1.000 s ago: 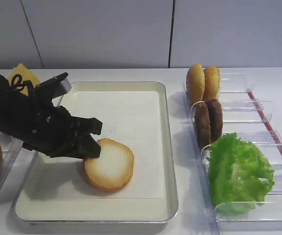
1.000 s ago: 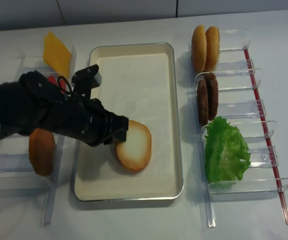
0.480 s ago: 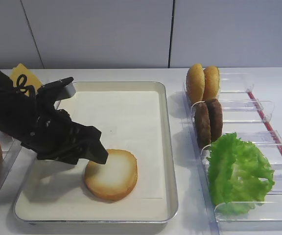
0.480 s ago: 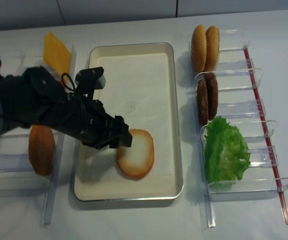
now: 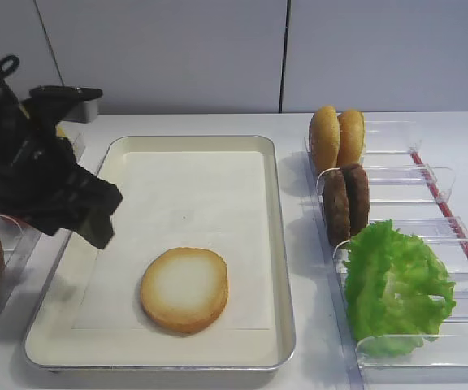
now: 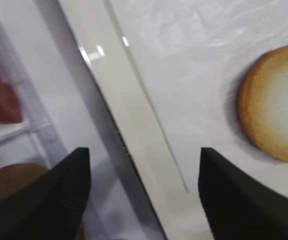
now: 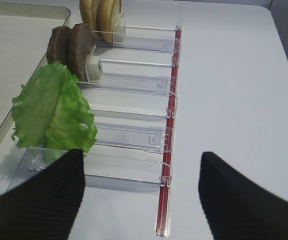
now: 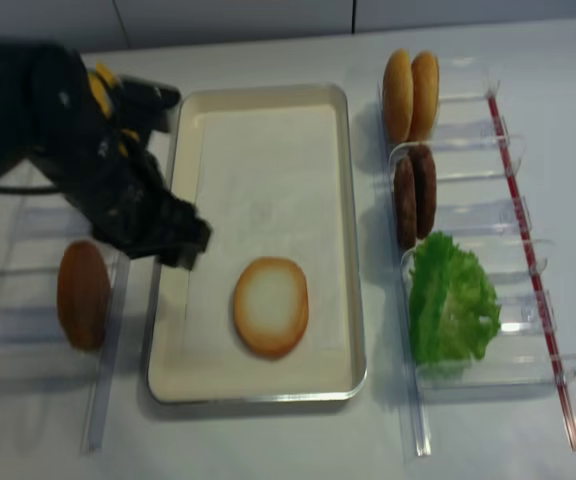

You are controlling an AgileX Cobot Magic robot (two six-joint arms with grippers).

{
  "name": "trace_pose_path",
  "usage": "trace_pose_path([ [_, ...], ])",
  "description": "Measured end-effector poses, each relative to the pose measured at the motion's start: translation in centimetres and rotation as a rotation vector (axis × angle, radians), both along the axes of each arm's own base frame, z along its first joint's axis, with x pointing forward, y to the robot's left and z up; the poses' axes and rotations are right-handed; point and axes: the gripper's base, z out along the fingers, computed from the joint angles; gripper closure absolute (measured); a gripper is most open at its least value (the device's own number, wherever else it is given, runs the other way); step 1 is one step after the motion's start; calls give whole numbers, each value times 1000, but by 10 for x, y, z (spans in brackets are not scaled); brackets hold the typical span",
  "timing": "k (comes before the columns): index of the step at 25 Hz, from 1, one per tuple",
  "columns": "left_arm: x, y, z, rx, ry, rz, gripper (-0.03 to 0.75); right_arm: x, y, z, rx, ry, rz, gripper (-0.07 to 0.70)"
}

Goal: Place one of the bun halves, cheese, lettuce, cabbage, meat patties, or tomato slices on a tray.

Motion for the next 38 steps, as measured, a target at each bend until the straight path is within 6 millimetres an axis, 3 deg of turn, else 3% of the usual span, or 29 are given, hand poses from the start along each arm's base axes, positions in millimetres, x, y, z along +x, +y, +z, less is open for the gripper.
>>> trace_pose_path([
  [5, -27, 16, 46, 16, -155, 13, 301, 0, 0, 0, 0, 0, 0, 109],
  [11, -80, 35, 96, -54, -340, 36, 307, 0, 0, 0, 2, 2, -1, 109],
  [15, -122, 50, 106, -86, -426, 40, 307, 0, 0, 0, 2, 2, -1, 109],
  [22, -196, 76, 94, -148, -549, 72, 308, 0, 0, 0, 2, 2, -1, 109],
  [26, -225, 87, 75, -156, -570, 81, 309, 0, 0, 0, 2, 2, -1, 109],
  [31, -251, 97, 51, -164, -599, 87, 310, 0, 0, 0, 2, 2, -1, 109],
  [38, -272, 104, 10, -178, -622, 100, 310, 0, 0, 0, 2, 2, -1, 109],
])
